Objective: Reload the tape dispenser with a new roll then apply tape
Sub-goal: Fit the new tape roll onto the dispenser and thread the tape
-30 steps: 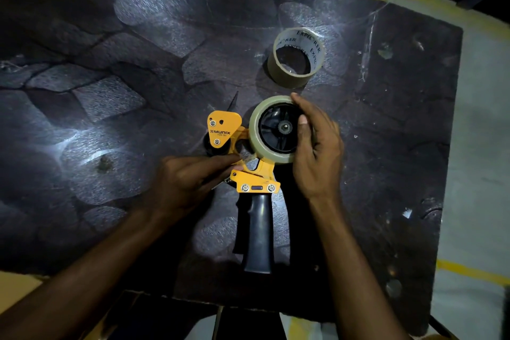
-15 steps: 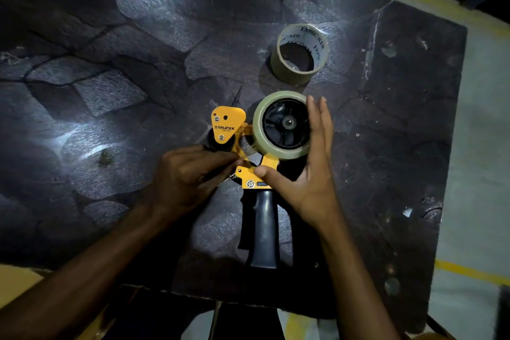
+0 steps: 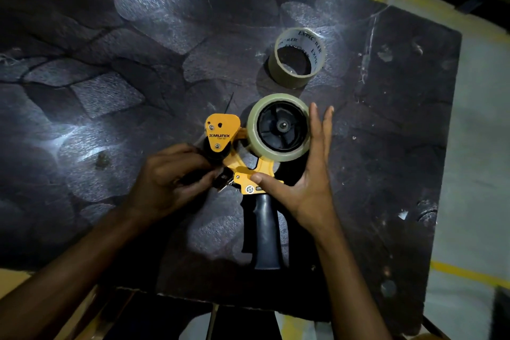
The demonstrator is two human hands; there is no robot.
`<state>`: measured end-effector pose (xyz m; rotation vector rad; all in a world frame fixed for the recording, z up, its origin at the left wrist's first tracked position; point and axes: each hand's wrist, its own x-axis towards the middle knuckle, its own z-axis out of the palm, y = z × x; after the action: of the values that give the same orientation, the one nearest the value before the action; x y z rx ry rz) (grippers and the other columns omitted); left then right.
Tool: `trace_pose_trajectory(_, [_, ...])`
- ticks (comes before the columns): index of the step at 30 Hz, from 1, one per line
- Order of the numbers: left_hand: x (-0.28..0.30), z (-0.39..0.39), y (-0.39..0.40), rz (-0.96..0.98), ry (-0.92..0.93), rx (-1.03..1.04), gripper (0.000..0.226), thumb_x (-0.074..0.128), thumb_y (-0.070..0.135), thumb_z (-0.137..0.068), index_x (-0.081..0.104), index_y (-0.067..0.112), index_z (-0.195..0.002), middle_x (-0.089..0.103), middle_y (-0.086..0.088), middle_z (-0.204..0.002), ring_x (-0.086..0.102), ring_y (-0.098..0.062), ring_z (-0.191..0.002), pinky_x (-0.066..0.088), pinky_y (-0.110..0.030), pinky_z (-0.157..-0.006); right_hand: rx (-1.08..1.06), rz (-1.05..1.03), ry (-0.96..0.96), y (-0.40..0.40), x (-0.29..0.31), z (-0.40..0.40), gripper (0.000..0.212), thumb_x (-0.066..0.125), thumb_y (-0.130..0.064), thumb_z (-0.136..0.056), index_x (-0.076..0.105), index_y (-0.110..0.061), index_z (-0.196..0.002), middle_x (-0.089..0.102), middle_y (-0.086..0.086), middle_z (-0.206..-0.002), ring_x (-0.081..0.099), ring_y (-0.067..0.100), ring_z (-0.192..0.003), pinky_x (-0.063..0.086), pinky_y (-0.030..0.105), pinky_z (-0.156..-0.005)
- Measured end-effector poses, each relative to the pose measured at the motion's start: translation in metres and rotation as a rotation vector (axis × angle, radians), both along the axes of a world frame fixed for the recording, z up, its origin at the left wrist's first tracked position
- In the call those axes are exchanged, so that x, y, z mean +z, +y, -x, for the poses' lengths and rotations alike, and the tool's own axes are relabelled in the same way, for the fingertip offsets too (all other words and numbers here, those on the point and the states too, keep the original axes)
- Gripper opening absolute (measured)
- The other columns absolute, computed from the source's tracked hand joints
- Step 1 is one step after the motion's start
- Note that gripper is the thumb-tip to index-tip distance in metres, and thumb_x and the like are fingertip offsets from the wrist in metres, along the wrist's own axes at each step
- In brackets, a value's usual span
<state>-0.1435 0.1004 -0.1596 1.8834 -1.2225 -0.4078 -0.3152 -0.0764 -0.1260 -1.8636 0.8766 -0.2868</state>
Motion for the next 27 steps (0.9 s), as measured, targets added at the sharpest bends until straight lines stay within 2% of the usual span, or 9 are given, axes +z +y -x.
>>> trace_pose_trajectory(3, [-0.001, -0.011, 0.008, -0.004, 0.084, -0.059, 0.018, 0.076, 0.020, -0.092, 0.077, 0.002, -0.088, 0.067, 0.004, -0.089, 0.064, -0.006, -0.082, 0.049, -0.019, -0.071, 0.002, 0.022, 0.008, 0.001, -0.002, -0.001, 0.131, 0.088, -0.055, -0.066, 0.011, -0.030, -0.170, -0.016, -0.006, -0.180, -0.004, 0.005, -0.166, 0.013, 0.023, -0.128])
trace_pose_trajectory(6, [0.000, -0.020, 0.013, -0.082, 0.186, -0.092, 0.025, 0.071, 0.026, -0.092, 0.075, 0.001, -0.090, 0.068, -0.004, -0.086, 0.067, -0.018, -0.080, 0.051, -0.035, -0.068, -0.020, 0.024, 0.010, 0.004, -0.002, -0.001, 0.128, 0.088, -0.054, -0.067, 0.014, -0.030, -0.170, -0.012, -0.006, -0.180, -0.004, 0.011, -0.167, 0.013, 0.038, -0.134])
trace_pose_trajectory(9, [0.005, -0.032, 0.016, -0.110, 0.276, -0.152, 0.019, 0.069, 0.025, -0.092, 0.074, 0.007, -0.091, 0.066, 0.002, -0.084, 0.065, -0.013, -0.077, 0.049, -0.029, -0.067, -0.045, 0.029, 0.012, 0.006, -0.003, -0.003, 0.126, 0.088, -0.053, -0.068, 0.017, -0.030, -0.169, -0.010, -0.007, -0.180, -0.004, 0.015, -0.167, 0.015, 0.054, -0.134])
trace_pose_trajectory(12, [0.011, -0.039, 0.016, -0.150, 0.317, -0.231, 0.009, 0.069, 0.015, -0.090, 0.069, 0.010, -0.082, 0.063, 0.000, -0.081, 0.061, -0.012, -0.072, 0.045, -0.023, -0.064, -0.094, 0.039, 0.008, 0.010, -0.004, -0.005, 0.121, 0.086, -0.055, -0.070, 0.022, -0.028, -0.168, -0.005, -0.006, -0.181, -0.003, 0.017, -0.168, 0.016, 0.056, -0.134])
trace_pose_trajectory(15, [0.013, -0.045, 0.016, -0.188, 0.280, -0.297, 0.013, 0.069, 0.003, -0.087, 0.066, 0.011, -0.077, 0.062, -0.001, -0.080, 0.060, -0.014, -0.070, 0.044, -0.024, -0.062, -0.148, 0.063, -0.023, 0.015, -0.005, -0.006, 0.115, 0.085, -0.052, -0.072, 0.028, -0.022, -0.167, 0.003, -0.001, -0.181, 0.002, 0.021, -0.168, 0.018, 0.057, -0.133])
trace_pose_trajectory(19, [0.013, -0.047, 0.015, -0.149, 0.204, -0.344, 0.015, 0.067, 0.008, -0.090, 0.065, 0.011, -0.076, 0.058, 0.006, -0.077, 0.058, -0.009, -0.070, 0.040, -0.019, -0.063, -0.208, 0.102, -0.039, 0.023, -0.006, -0.006, 0.106, 0.084, -0.050, -0.075, 0.035, -0.019, -0.164, 0.014, 0.001, -0.180, 0.006, 0.021, -0.168, 0.018, 0.052, -0.134])
trace_pose_trajectory(23, [0.010, -0.041, 0.018, -0.058, 0.200, -0.215, 0.020, 0.066, 0.023, -0.094, 0.070, 0.008, -0.082, 0.063, 0.000, -0.091, 0.063, -0.014, -0.082, 0.047, -0.026, -0.070, -0.234, 0.076, -0.066, 0.031, -0.007, -0.006, 0.099, 0.080, -0.051, -0.079, 0.037, -0.021, -0.163, 0.020, -0.001, -0.179, 0.006, 0.017, -0.167, 0.016, 0.043, -0.135])
trace_pose_trajectory(25, [0.008, -0.039, 0.020, -0.030, 0.163, -0.143, 0.021, 0.068, 0.022, -0.094, 0.073, 0.004, -0.085, 0.067, -0.005, -0.098, 0.067, -0.015, -0.091, 0.051, -0.027, -0.077, -0.227, 0.069, -0.080, 0.034, -0.008, -0.005, 0.103, 0.079, -0.056, -0.078, 0.032, -0.023, -0.163, 0.022, 0.003, -0.178, 0.010, 0.021, -0.167, 0.018, 0.047, -0.134])
trace_pose_trajectory(27, [0.008, -0.037, 0.021, -0.004, 0.114, -0.072, 0.019, 0.072, 0.019, -0.093, 0.076, 0.002, -0.086, 0.071, -0.006, -0.100, 0.070, -0.011, -0.094, 0.053, -0.025, -0.081, -0.189, 0.047, -0.095, 0.035, -0.009, -0.004, 0.112, 0.079, -0.067, -0.076, 0.020, -0.032, -0.164, 0.020, 0.005, -0.178, 0.013, 0.023, -0.167, 0.021, 0.053, -0.133])
